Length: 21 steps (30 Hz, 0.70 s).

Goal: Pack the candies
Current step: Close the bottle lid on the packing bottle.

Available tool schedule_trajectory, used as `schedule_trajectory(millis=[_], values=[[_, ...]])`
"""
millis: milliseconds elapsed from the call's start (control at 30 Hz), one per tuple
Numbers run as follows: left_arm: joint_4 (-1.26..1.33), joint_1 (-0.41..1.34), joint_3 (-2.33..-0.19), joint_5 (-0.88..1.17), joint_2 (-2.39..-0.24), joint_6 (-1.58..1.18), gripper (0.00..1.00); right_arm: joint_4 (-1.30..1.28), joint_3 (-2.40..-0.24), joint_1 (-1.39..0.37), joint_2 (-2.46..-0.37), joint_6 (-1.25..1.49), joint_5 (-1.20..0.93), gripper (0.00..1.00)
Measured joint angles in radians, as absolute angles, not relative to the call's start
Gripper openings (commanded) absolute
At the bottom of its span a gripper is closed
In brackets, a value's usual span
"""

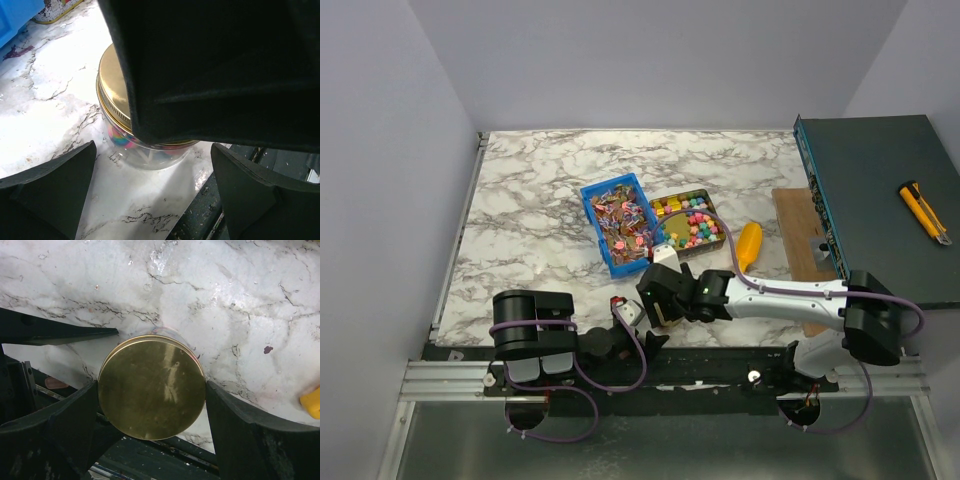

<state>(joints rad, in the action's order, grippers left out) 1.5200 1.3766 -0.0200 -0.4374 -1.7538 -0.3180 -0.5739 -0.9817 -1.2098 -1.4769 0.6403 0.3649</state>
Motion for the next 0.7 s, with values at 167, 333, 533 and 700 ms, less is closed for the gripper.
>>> schedule_trajectory(millis=[167,333,533,700], values=[[1.52,1.377,-0.02,-0.439,-1.754,-0.318,0.99,-0.575,-0.984,-1.219,-1.484,0.644,0.38,0.65],[1.52,1.377,-0.019,-0.44,-1.754,-0.318,0.99,-0.575,-0.985,-1.231,-1.489,0.661,0.4,0.65],[1.52,1.377,-0.019,-0.44,-1.754,-0.318,0.99,-0.57,-0.978,-1.253,-1.489,0.7,0.439,0.65],[1.52,1.377,-0.019,-0.44,-1.754,-0.318,0.99,-0.56,-0.963,-1.268,-1.478,0.73,0.469,0.64]])
